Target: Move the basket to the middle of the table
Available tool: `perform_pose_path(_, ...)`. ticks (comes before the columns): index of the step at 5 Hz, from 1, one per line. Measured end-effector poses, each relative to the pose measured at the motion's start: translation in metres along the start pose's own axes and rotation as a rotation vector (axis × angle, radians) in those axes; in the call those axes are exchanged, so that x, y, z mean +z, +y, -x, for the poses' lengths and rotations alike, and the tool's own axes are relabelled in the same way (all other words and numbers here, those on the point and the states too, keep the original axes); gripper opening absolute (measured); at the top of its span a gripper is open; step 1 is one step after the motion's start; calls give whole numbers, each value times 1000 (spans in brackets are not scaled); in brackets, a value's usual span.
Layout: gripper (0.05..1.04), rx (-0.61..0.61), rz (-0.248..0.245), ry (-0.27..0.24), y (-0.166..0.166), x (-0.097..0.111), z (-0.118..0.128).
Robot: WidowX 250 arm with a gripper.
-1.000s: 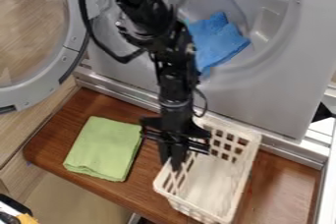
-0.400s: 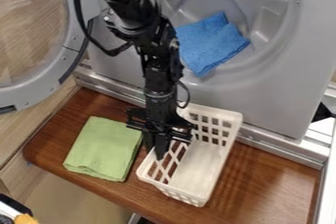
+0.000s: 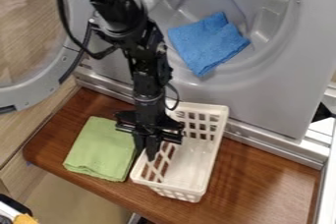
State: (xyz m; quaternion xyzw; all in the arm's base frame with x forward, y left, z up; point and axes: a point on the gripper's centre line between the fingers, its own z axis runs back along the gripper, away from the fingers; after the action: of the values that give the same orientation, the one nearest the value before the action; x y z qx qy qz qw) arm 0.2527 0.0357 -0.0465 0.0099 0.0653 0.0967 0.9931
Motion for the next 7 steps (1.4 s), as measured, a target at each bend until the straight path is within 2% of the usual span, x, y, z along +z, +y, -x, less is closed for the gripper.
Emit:
perform_pose_path(1, 89, 26, -1, -6, 6, 3, 9)
perform_pose_path(2, 110, 39, 9, 18, 5, 8, 7)
perform_pose_path(3, 294, 67, 65, 38, 9, 4, -3)
perform_pose_path(4, 589, 60, 78, 5, 7, 8, -13)
perform_pose_path(5, 892, 73, 71, 6, 5, 11, -12)
perform_pose_path(6, 1011, 89, 66, -2, 2, 28, -10)
perform_pose_path(7, 1007, 111, 56, 25, -5, 41, -3)
